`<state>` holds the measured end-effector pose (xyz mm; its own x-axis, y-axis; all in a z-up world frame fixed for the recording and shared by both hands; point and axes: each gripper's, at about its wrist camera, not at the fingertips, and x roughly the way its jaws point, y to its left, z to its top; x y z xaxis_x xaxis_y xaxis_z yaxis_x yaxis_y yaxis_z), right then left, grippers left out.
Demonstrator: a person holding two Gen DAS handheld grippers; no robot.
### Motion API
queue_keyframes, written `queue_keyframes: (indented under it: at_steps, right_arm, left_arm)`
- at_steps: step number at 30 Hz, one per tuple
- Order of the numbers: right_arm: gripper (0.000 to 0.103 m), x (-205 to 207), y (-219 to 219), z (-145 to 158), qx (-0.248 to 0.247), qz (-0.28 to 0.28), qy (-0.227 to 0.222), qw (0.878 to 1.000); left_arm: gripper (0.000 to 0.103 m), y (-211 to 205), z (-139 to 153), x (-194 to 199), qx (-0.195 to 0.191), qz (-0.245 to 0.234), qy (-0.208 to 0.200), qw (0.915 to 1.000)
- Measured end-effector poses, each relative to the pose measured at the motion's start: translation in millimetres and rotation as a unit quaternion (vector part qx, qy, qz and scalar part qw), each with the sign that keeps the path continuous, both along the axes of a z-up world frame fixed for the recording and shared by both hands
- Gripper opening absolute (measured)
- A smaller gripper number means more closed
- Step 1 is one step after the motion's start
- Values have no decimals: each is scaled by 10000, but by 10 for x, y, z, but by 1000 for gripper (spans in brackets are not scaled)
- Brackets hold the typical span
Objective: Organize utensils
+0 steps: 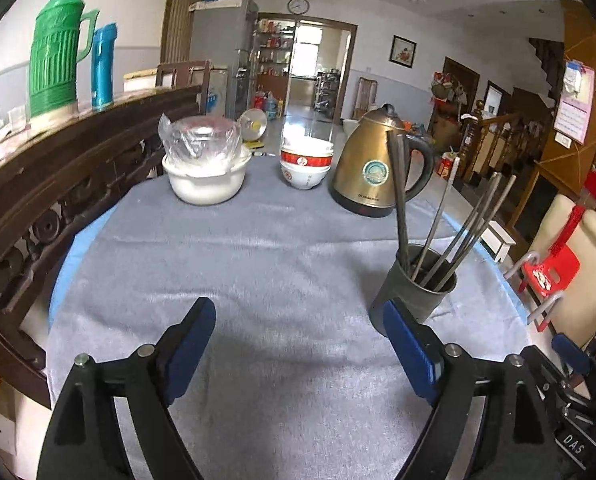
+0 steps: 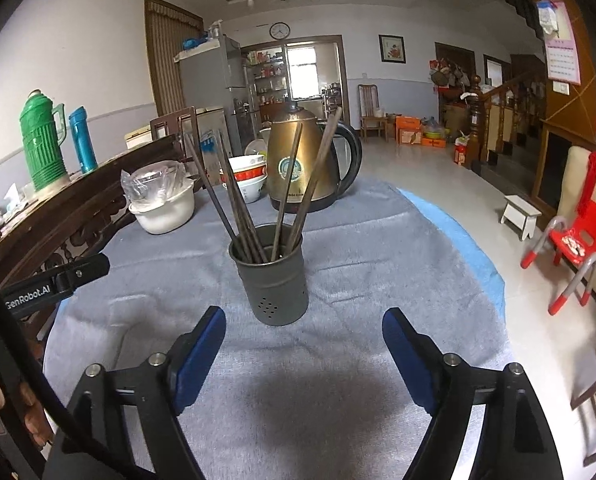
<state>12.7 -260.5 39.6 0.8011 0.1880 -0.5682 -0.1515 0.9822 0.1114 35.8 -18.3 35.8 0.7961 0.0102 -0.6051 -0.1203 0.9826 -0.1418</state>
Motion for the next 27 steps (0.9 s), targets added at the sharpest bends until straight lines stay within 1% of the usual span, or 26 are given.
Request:
queue_keyframes:
  at_steps: [4,7,9,13,20,25,27]
  right_arm:
    - [85,-44,0,87,-126,-23,-84,9999]
    - [89,-88,11,146,-228,-45,-226,9995]
    - [91,-91,22,160,-275,-35,-233,9993]
    - [91,-89,27,155,-313,-23,-206,9993]
    - [91,-68,-12,156,-301,-49,-154,9994]
    - [93,-80,-15,201,-305,-35,-219,9993]
    - [93,-83,-14,223,-326,-48,-252,9991]
  left_arm:
    - [86,-85,77,-13,376,-84,13,9993]
    - [87,-156,134,-13,472,-240,60,9986]
    - [87,-198,163,-16,512,-323,48,9982]
    - [87,-267,223,-20,503,-483,41,9976]
    - [87,-320,281,-9,544,-569,60,9969]
    - [87,-326,294,6,482,-626,109,9968]
    - [89,-326,294,8,479,-641,122,9967]
